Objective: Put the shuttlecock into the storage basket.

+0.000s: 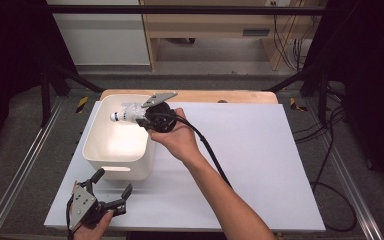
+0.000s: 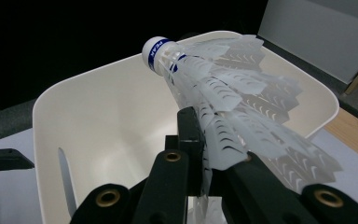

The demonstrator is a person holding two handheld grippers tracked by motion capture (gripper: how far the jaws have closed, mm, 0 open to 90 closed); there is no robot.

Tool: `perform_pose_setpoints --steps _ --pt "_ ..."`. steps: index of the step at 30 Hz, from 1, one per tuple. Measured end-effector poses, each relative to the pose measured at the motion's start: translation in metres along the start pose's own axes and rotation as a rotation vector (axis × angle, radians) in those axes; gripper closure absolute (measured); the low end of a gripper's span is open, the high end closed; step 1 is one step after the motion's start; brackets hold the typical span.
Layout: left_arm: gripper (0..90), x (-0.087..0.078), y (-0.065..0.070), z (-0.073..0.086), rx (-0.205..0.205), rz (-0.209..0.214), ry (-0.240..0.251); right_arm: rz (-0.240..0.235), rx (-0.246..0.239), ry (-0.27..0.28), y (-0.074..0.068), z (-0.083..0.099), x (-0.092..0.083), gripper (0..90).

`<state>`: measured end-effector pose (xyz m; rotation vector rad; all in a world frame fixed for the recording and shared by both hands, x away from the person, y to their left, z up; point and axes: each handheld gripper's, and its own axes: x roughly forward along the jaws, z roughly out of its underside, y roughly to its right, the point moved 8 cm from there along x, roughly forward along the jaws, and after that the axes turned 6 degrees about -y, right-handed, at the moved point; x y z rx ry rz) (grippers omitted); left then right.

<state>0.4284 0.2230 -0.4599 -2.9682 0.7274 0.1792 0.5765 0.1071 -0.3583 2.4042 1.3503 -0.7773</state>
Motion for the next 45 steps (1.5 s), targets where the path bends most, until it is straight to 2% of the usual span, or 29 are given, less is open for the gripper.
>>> perform_pose_setpoints --steps 20,45 --pt "1.0 -0.001 -0.002 -0.001 -0.007 -0.006 0.008 -0.015 -0.02 -0.018 -0.01 0.002 0.013 89.3" --pt "1.0 -0.004 -0.007 -0.002 -0.024 -0.016 0.017 -0.016 -0.051 -0.049 -0.015 0.002 0.026 89.3"
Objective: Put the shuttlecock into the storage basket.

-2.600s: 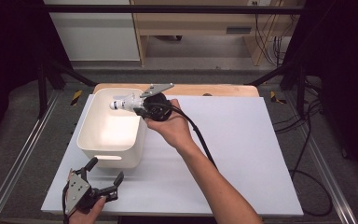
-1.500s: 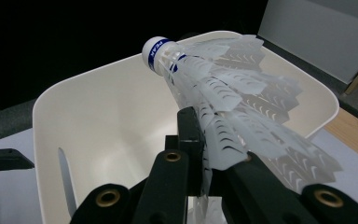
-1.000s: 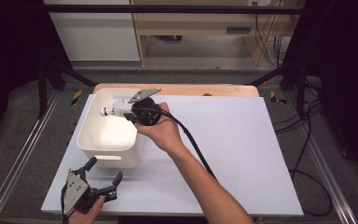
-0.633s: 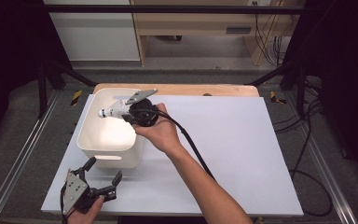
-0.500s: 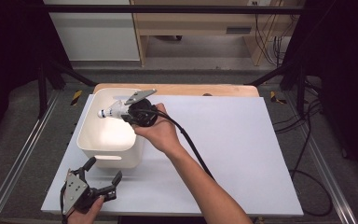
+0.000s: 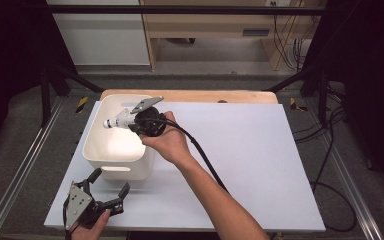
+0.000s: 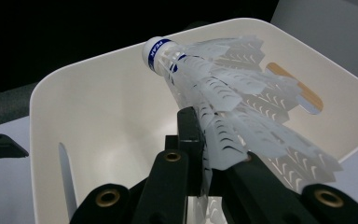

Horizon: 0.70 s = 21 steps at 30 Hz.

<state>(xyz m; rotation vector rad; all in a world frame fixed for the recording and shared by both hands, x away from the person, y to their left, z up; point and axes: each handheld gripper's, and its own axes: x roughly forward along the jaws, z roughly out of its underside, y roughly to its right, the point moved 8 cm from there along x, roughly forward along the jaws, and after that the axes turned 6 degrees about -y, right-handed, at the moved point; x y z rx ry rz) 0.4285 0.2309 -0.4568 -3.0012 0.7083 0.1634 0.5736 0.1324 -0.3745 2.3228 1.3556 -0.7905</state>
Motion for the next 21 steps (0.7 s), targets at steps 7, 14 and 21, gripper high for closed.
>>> perform_pose_setpoints --steps 7,14,21 --pt "1.0 0.0006 0.0003 0.0002 0.0 0.0 0.0 0.002 -0.015 -0.016 -0.001 0.0022 0.0045 89.3" --pt "1.0 0.0001 -0.0009 0.0004 -0.004 -0.003 0.0 -0.002 -0.024 -0.021 -0.0035 0.0032 0.0075 89.2" --pt "1.0 0.0002 -0.0008 0.0003 -0.001 -0.002 -0.001 -0.002 -0.027 -0.029 -0.0033 0.0043 0.0094 89.3"
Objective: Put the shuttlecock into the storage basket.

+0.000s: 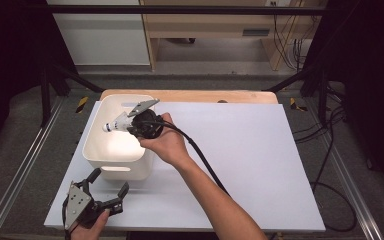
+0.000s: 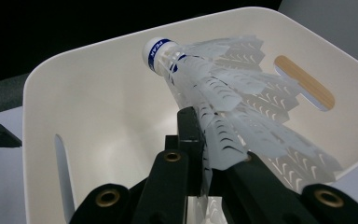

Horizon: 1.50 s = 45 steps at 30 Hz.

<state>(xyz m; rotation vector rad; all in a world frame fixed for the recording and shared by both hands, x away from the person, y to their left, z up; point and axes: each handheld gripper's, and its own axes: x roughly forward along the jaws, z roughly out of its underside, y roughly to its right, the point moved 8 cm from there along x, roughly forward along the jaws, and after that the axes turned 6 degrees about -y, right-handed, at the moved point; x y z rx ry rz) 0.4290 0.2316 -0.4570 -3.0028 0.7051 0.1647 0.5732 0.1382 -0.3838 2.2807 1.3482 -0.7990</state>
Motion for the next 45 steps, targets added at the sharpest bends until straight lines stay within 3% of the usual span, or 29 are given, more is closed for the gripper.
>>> perform_pose_setpoints --steps 45 --pt "1.0 0.0 -0.002 0.0 -0.004 -0.003 0.004 0.007 -0.034 -0.051 -0.004 0.007 0.011 89.2"
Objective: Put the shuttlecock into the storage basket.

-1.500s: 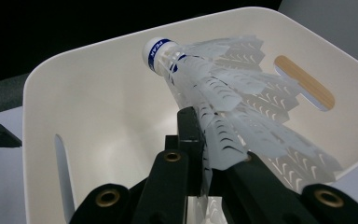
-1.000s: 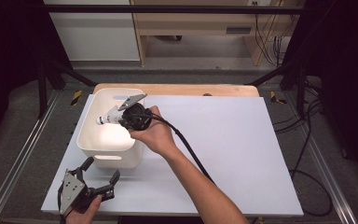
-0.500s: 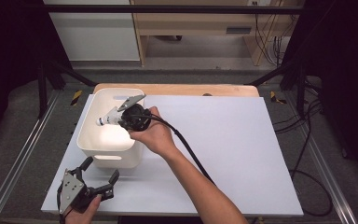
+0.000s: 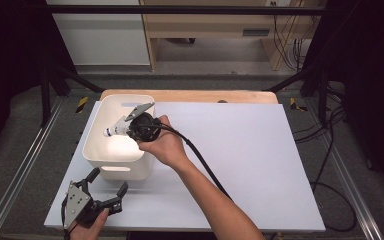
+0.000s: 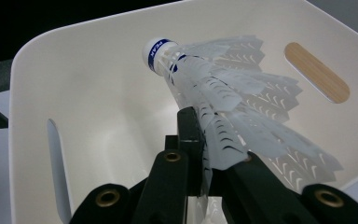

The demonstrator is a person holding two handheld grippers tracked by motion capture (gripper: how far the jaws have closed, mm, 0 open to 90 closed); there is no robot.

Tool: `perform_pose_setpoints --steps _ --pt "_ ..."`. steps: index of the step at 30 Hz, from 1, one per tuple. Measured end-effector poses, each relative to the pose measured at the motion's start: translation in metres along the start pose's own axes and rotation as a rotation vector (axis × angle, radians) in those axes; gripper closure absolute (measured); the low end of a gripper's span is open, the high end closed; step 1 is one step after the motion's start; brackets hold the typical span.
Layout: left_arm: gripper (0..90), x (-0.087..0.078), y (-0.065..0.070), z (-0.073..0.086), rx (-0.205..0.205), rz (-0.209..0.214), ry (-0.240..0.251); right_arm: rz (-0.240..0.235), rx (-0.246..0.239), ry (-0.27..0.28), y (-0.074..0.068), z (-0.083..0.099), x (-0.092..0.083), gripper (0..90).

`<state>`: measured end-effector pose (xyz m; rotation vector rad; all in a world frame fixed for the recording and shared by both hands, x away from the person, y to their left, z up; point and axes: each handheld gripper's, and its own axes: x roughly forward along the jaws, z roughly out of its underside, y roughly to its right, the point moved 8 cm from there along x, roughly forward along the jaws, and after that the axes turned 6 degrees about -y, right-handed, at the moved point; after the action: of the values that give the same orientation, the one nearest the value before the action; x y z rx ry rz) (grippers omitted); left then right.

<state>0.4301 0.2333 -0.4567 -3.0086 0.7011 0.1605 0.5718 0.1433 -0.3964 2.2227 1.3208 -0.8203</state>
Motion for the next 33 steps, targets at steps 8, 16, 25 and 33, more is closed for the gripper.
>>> perform_pose_setpoints --steps 8,16,25,33 --pt "1.0 -0.0001 -0.0001 0.0001 0.002 -0.001 -0.001 -0.003 0.001 -0.017 -0.0009 0.0019 0.0009 89.2" --pt "1.0 0.0 -0.0001 0.0001 0.002 -0.001 -0.002 -0.003 0.0 -0.018 -0.0007 0.0028 0.0013 89.2" --pt "1.0 -0.0001 -0.0001 -0.0001 0.003 0.0 -0.002 -0.002 0.006 -0.029 -0.0015 0.0041 0.0015 89.2" --pt "1.0 0.0002 0.0001 -0.0002 0.004 0.001 -0.002 -0.026 0.009 -0.045 -0.0053 0.0065 0.0024 83.8"
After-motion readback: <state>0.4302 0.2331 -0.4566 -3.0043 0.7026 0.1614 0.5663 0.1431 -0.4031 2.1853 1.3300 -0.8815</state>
